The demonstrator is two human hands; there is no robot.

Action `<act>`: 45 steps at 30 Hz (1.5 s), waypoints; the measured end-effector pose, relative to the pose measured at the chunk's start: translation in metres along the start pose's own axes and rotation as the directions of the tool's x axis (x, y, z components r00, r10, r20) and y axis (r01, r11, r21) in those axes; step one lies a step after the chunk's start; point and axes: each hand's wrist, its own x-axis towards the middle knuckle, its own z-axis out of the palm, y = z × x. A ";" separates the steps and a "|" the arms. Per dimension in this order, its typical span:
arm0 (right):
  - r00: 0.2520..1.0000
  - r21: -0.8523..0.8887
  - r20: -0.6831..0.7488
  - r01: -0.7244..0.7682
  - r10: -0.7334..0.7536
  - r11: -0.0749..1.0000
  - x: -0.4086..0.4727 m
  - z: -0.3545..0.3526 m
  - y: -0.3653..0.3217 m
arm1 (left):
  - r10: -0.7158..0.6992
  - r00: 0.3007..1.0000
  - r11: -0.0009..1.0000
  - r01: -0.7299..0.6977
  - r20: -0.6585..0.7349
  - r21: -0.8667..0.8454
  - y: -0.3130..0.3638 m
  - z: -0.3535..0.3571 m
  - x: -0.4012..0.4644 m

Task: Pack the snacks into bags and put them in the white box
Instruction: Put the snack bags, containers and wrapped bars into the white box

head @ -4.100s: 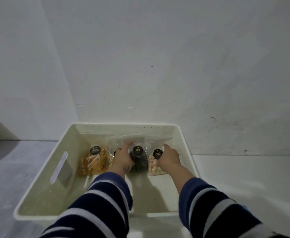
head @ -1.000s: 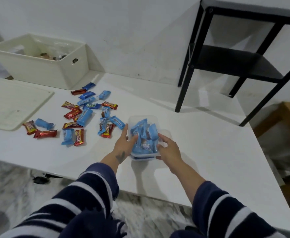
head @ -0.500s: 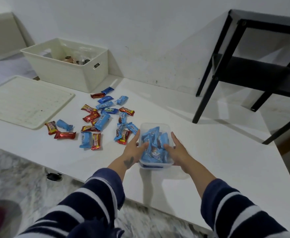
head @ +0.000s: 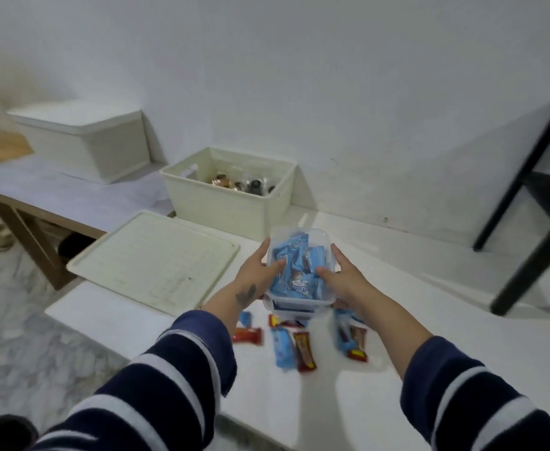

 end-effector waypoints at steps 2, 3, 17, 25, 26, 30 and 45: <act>1.000 0.028 0.013 0.019 -0.020 0.999 0.017 0.030 -0.028 | 0.021 0.999 1.000 -0.021 -0.029 0.008 0.011 -0.039 0.017; 0.999 0.040 0.019 0.030 -0.031 0.999 0.024 0.043 -0.041 | 0.038 0.998 0.999 -0.037 -0.045 0.020 0.018 -0.057 0.024; 0.980 0.033 0.043 0.191 -0.192 0.981 0.167 0.104 -0.213 | 0.195 0.980 0.981 -0.195 -0.050 0.007 0.118 -0.198 0.177; 0.990 -0.012 -0.020 0.140 -0.140 0.990 0.261 0.127 -0.248 | 0.155 0.988 0.988 -0.155 0.001 -0.023 0.130 -0.225 0.278; 0.992 -0.015 -0.031 0.123 -0.124 0.992 0.269 0.130 -0.248 | 0.151 0.988 0.988 -0.151 0.009 -0.023 0.128 -0.226 0.290; 0.995 -0.012 -0.080 0.057 -0.058 0.998 0.302 0.139 -0.245 | 0.124 0.990 0.992 -0.124 0.070 -0.004 0.117 -0.223 0.339; 0.935 -0.112 -0.091 -0.351 0.342 0.930 0.384 0.173 -0.167 | -0.393 0.829 0.874 0.202 0.397 0.442 0.052 -0.208 0.440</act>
